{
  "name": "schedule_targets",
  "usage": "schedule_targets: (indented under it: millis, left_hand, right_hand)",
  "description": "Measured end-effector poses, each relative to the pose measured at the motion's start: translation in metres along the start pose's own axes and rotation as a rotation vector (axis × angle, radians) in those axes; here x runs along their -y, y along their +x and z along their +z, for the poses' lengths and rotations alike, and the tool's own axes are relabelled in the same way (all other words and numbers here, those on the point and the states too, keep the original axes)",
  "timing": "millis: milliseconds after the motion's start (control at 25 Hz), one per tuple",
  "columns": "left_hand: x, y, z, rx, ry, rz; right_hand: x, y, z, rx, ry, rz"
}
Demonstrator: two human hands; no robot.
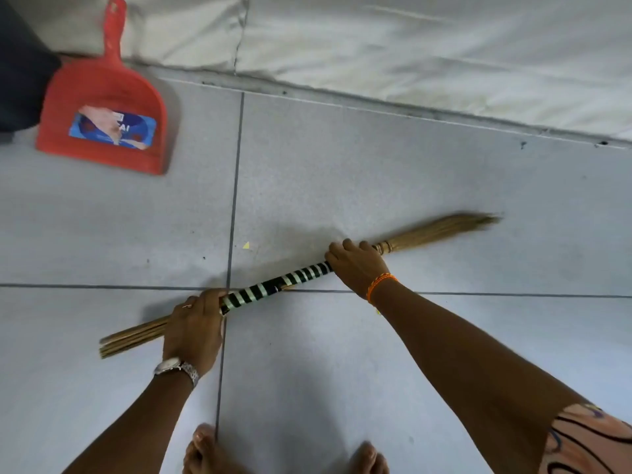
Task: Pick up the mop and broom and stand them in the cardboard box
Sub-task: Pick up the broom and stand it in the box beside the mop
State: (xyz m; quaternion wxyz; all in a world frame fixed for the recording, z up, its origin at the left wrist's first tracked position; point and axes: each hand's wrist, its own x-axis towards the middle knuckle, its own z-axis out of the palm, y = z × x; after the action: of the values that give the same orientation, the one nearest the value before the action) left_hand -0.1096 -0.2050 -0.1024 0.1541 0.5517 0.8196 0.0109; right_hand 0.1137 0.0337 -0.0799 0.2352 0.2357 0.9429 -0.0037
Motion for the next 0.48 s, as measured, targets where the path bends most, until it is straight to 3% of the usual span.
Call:
schedule_targets:
  millis: [120, 240, 360, 480]
  left_hand:
    - [-0.001, 0.015, -0.057, -0.258, 0.123, 0.067]
    - [-0.013, 0.036, -0.161, -0.348, 0.071, -0.128]
    - [-0.048, 0.043, -0.271, -0.437, -0.246, -0.366]
    - [-0.092, 0.034, -0.407, -0.711, -0.819, -0.332]
  right_hand:
    - [-0.004, -0.005, -0.031, 0.017, 0.089, 0.09]
    - [-0.012, -0.024, -0.099, 0.033, 0.265, 0.167]
    - [-0.02, -0.051, -0.186, 0.024, 0.444, 0.212]
    - [-0.015, -0.098, -0.298, -0.044, 0.582, 0.235]
